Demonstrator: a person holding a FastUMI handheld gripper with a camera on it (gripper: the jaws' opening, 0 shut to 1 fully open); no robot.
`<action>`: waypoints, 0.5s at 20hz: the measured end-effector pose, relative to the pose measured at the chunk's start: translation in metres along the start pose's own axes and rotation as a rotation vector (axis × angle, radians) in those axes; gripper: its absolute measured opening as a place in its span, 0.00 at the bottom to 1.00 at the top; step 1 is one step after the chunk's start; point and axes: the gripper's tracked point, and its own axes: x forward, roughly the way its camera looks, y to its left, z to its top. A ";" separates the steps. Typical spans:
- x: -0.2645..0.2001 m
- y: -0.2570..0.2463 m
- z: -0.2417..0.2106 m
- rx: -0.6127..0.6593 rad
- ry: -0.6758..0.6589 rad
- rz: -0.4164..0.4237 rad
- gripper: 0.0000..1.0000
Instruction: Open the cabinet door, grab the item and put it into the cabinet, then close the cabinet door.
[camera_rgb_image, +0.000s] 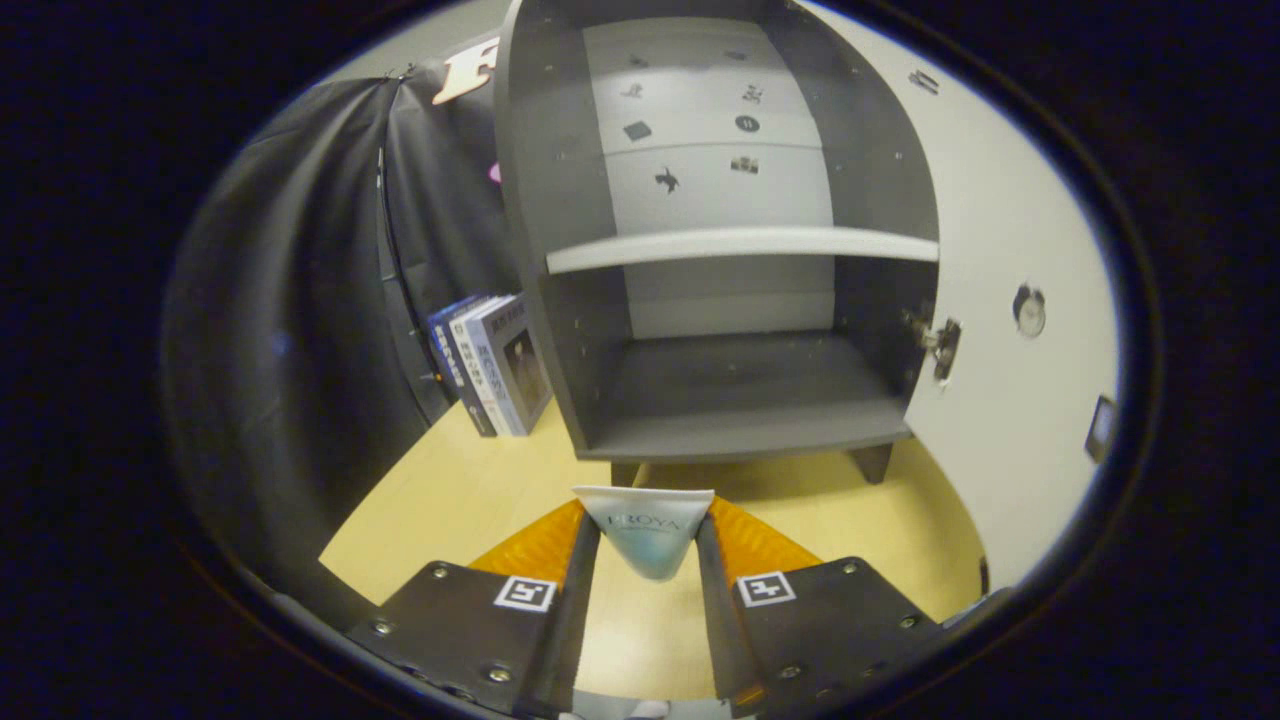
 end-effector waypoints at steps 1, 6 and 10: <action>-0.006 -0.006 0.019 -0.008 -0.016 -0.013 0.51; -0.022 -0.025 0.117 -0.044 -0.096 -0.044 0.51; -0.013 -0.026 0.184 -0.067 -0.153 -0.025 0.51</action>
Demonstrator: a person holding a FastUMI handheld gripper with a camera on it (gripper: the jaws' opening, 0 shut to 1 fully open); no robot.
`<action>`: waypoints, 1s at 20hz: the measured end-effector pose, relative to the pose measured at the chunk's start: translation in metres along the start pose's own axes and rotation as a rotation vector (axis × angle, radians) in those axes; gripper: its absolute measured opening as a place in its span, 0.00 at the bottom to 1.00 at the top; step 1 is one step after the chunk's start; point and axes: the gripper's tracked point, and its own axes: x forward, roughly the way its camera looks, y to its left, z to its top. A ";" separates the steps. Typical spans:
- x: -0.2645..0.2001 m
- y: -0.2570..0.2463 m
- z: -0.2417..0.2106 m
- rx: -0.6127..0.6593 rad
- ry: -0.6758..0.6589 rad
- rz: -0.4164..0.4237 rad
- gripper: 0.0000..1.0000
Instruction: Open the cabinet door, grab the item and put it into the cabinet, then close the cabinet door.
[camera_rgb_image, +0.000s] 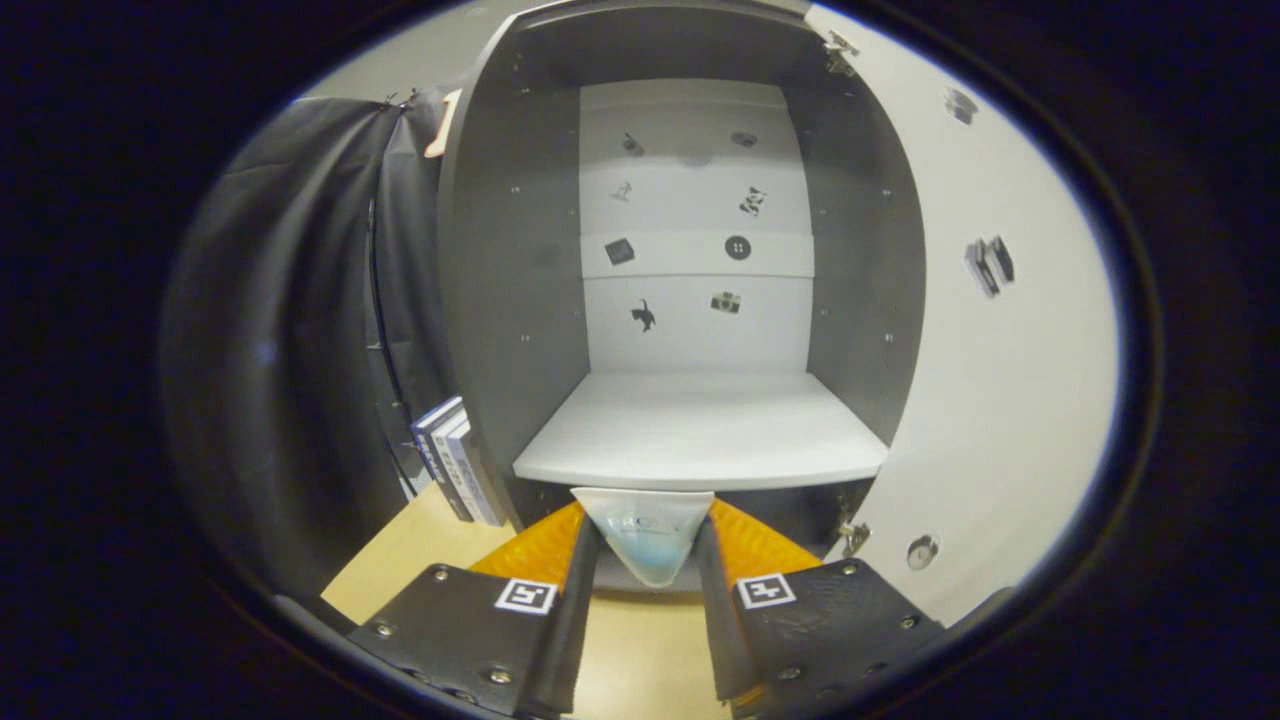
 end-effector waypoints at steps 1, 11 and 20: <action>0.008 -0.001 0.014 -0.002 -0.016 0.004 0.51; 0.105 -0.020 0.065 0.054 0.044 -0.011 0.51; 0.132 -0.033 0.058 0.111 0.101 -0.036 0.51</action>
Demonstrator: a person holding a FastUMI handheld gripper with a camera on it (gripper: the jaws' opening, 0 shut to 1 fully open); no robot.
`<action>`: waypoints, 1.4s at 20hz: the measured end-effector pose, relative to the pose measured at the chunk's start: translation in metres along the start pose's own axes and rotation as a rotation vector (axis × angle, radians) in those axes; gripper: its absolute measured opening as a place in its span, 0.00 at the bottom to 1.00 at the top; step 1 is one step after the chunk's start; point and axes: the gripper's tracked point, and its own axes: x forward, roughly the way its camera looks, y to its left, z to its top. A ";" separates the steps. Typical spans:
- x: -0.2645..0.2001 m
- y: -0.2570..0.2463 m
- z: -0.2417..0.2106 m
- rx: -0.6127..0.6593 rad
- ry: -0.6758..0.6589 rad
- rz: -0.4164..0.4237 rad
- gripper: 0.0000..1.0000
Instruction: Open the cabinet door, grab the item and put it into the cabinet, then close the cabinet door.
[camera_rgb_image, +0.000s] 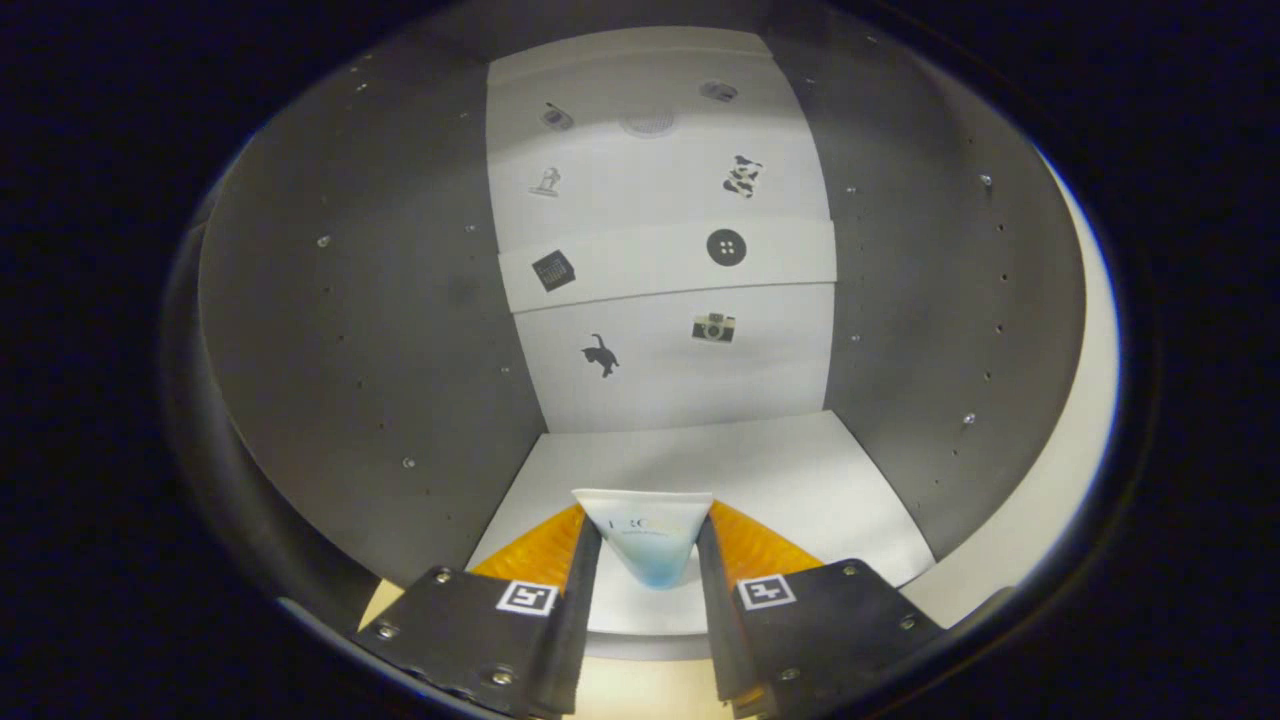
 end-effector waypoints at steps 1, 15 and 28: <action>0.001 0.000 0.000 0.007 0.002 -0.002 0.51; -0.041 0.012 0.019 0.027 -0.112 0.005 0.95; -0.272 0.013 0.000 -0.035 -0.342 -0.038 1.00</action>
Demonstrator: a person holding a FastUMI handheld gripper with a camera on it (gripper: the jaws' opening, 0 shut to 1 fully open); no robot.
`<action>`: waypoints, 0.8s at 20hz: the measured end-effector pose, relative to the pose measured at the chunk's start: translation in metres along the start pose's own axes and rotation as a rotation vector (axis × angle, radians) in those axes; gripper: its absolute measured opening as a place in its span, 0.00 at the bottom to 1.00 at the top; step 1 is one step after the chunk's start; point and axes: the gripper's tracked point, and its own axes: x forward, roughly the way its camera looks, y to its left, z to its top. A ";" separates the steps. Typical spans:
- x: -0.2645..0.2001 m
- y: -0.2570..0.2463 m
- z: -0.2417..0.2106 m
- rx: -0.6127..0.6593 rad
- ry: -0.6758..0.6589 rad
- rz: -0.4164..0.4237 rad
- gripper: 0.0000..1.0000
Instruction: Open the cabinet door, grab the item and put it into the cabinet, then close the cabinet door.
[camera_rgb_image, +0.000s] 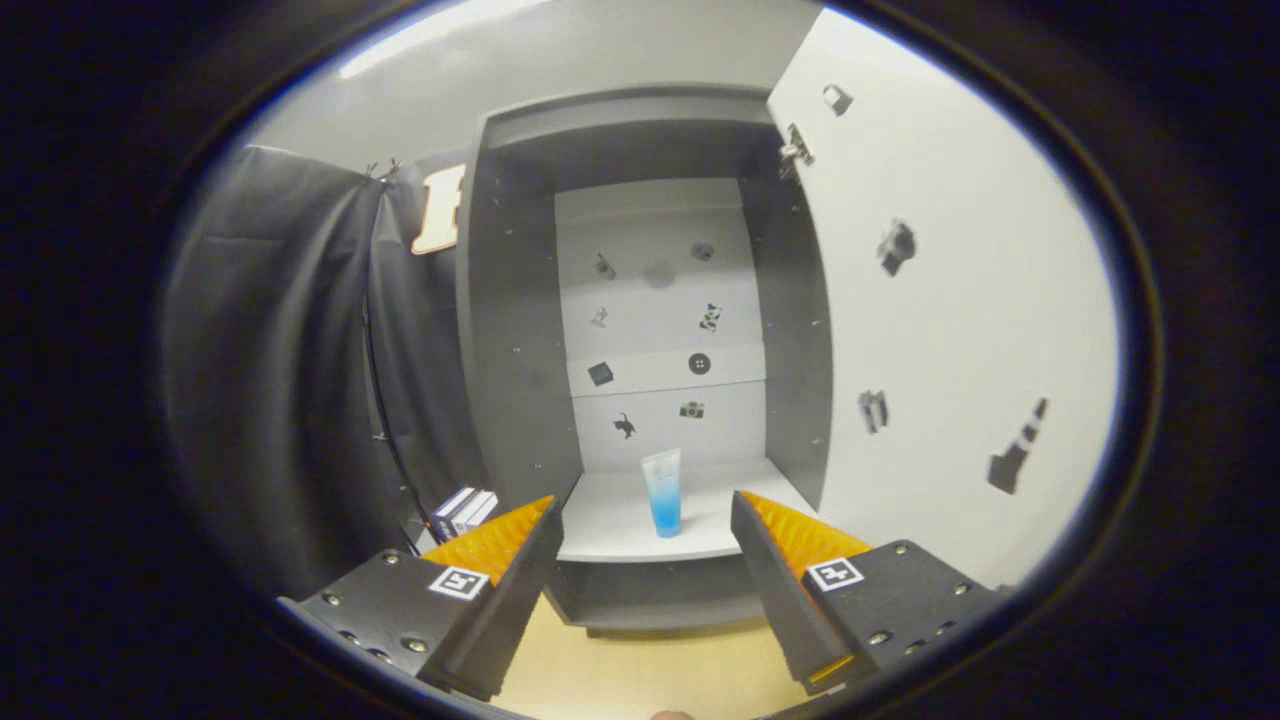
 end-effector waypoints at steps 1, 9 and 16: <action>-0.021 -0.007 0.003 -0.012 -0.013 -0.016 1.00; -0.166 -0.082 0.008 -0.056 -0.047 -0.137 1.00; -0.233 -0.192 0.005 -0.084 -0.021 -0.334 1.00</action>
